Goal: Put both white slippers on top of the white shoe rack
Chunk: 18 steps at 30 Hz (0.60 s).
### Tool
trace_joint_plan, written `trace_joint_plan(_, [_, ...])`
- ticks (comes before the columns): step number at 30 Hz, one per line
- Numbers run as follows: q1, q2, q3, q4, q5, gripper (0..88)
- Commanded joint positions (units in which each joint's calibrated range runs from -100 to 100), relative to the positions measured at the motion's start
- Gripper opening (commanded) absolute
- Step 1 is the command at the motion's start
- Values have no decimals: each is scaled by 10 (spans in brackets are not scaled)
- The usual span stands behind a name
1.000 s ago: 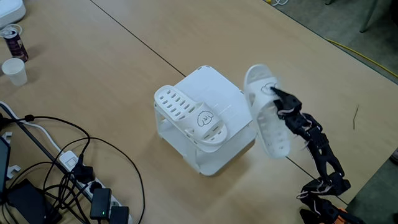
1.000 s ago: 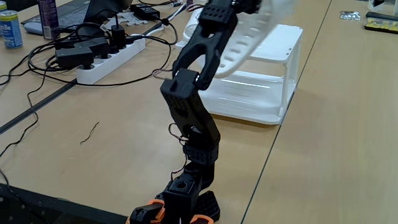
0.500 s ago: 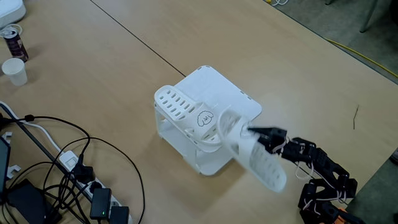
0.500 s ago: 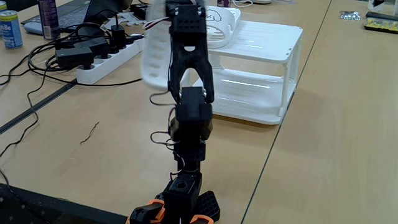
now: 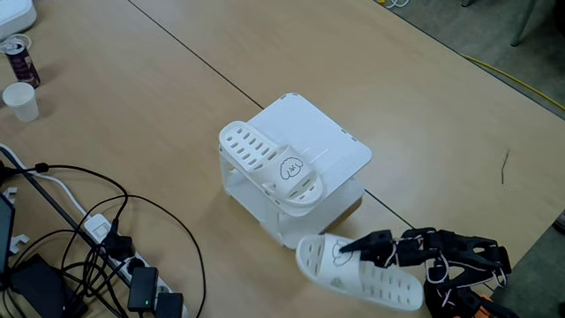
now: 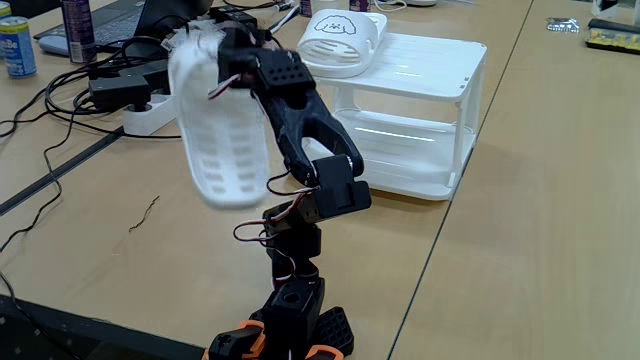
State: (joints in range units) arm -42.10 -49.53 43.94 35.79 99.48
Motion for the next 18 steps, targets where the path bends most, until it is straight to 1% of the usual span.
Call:
trace_joint_plan(1, [12, -17, 47, -4, 5, 8])
trace_joint_plan(7, [52, -16, 116, -5, 5, 8])
trace_joint_plan(14, [122, -15, 166, -6, 5, 8])
trace_joint_plan(18, [132, -10, 180, -7, 5, 8])
